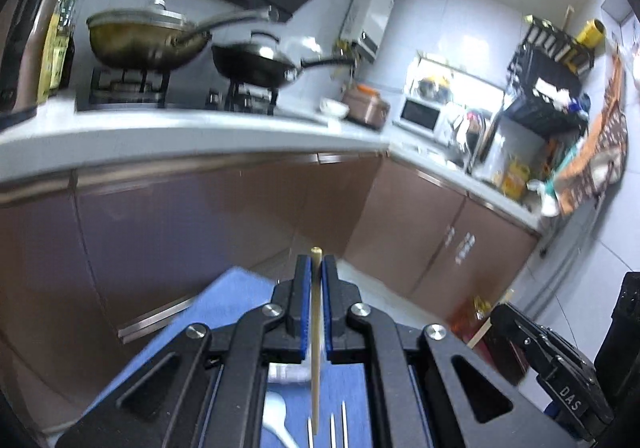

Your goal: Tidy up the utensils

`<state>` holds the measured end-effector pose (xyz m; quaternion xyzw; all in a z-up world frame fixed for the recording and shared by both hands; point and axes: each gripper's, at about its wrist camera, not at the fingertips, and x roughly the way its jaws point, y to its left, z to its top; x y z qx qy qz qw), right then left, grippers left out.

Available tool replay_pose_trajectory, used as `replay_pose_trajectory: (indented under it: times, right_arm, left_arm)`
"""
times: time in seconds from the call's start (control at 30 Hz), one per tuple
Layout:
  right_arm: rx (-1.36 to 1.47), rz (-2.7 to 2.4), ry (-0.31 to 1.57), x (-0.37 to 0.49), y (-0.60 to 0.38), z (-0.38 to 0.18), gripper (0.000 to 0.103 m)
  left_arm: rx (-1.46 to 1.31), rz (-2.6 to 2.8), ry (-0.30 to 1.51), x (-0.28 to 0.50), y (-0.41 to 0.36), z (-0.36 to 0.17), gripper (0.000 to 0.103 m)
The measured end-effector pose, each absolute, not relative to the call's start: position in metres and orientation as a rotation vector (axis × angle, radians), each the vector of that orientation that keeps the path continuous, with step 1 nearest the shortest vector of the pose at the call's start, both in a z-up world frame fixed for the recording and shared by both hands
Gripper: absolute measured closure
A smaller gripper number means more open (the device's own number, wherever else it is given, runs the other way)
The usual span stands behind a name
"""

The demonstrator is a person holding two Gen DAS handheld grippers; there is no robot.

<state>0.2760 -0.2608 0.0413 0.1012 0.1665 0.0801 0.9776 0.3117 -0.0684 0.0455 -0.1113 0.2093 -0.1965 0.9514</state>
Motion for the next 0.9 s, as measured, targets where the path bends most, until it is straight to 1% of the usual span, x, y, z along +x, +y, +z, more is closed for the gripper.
replay_pose_trajectory:
  times: [0.13, 0.23, 0.43, 0.73, 0.77, 0.83, 0.87, 0.9]
  right_arm:
    - [0.192, 0.17, 0.264, 0.317, -0.255, 0.044, 0.098]
    - [0.16, 0.155, 0.241, 0.35, -0.251, 0.031, 0.098]
    - [0.16, 0.15, 0.275, 0.397, -0.256, -0.008, 0.098]
    - [0.144, 0.149, 0.354, 0.414, -0.255, -0.069, 0.097]
    - [0.142, 0.148, 0.357, 0.412, -0.255, -0.07, 0.095]
    - [0.141, 0.142, 0.359, 0.407, -0.257, -0.071, 0.077]
    - [0.143, 0.138, 0.356, 0.404, -0.259, -0.07, 0.067]
    - [0.148, 0.133, 0.353, 0.401, -0.26, -0.068, 0.064]
  left_arm:
    - [-0.214, -0.347, 0.355, 0.35, -0.081, 0.041, 0.098]
    - [-0.202, -0.313, 0.321, 0.372, -0.088, 0.03, 0.098]
    - [-0.225, -0.284, 0.318, 0.41, -0.102, -0.006, 0.098]
    - [-0.196, -0.281, 0.363, 0.427, -0.118, -0.057, 0.098]
    - [-0.196, -0.285, 0.361, 0.425, -0.119, -0.061, 0.097]
    - [-0.191, -0.297, 0.361, 0.421, -0.119, -0.063, 0.096]
    - [-0.187, -0.301, 0.363, 0.419, -0.118, -0.063, 0.096]
    - [-0.183, -0.308, 0.368, 0.418, -0.119, -0.063, 0.093]
